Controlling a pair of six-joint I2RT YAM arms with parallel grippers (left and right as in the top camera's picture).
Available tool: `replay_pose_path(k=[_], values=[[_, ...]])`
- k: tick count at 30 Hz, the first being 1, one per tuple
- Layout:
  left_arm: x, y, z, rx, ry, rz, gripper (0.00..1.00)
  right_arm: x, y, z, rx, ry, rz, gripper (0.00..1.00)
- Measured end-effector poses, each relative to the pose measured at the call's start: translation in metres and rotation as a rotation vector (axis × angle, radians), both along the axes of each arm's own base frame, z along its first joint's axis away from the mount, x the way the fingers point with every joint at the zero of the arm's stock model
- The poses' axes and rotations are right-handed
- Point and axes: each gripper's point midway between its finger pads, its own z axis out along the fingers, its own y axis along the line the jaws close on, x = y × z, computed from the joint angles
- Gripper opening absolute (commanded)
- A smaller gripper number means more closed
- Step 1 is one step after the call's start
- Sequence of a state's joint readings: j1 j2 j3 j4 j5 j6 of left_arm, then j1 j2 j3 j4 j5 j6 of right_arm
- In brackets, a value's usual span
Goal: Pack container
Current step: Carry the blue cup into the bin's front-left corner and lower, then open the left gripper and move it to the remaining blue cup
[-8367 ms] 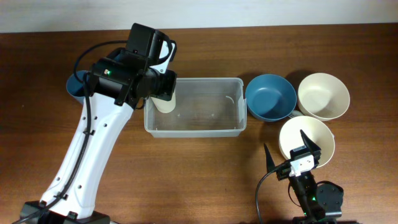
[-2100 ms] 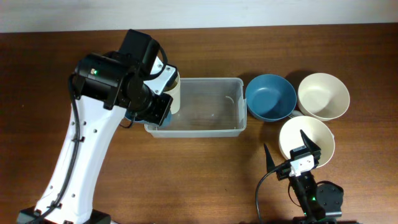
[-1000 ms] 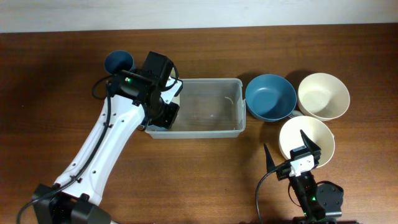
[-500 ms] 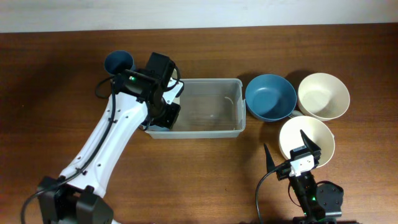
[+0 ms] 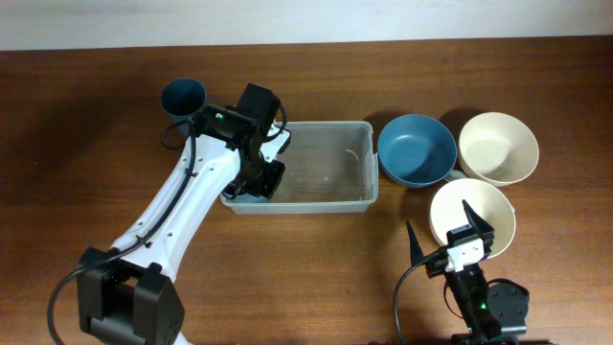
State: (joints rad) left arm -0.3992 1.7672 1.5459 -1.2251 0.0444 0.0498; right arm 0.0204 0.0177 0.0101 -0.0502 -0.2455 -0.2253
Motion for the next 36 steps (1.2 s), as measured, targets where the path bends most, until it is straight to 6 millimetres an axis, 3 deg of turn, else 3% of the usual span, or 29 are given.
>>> replay_pose_path(k=[1,2,4,18,28,36], values=[[0.0,0.0,0.0,-0.001,0.001,0.003,0.31,0.0,0.0,0.0,0.001,0.0,0.0,0.99],[0.0,0.0,0.0,0.001,0.0,-0.001,0.46,0.0,0.0,0.0,0.0,0.0,0.0,0.99],[0.0,0.0,0.0,-0.001,0.001,0.006,0.54,0.0,0.0,0.0,0.0,0.0,0.0,0.99],[-0.001,0.0,0.002,0.0,0.004,0.006,0.55,0.0,0.0,0.0,0.0,0.0,0.0,0.99],[0.009,-0.004,0.058,-0.025,-0.057,0.006,0.53,0.0,0.0,0.0,0.0,0.0,0.0,0.99],[0.003,0.003,0.091,-0.008,-0.075,0.009,0.55,0.0,0.0,0.0,0.0,0.0,0.0,0.99]])
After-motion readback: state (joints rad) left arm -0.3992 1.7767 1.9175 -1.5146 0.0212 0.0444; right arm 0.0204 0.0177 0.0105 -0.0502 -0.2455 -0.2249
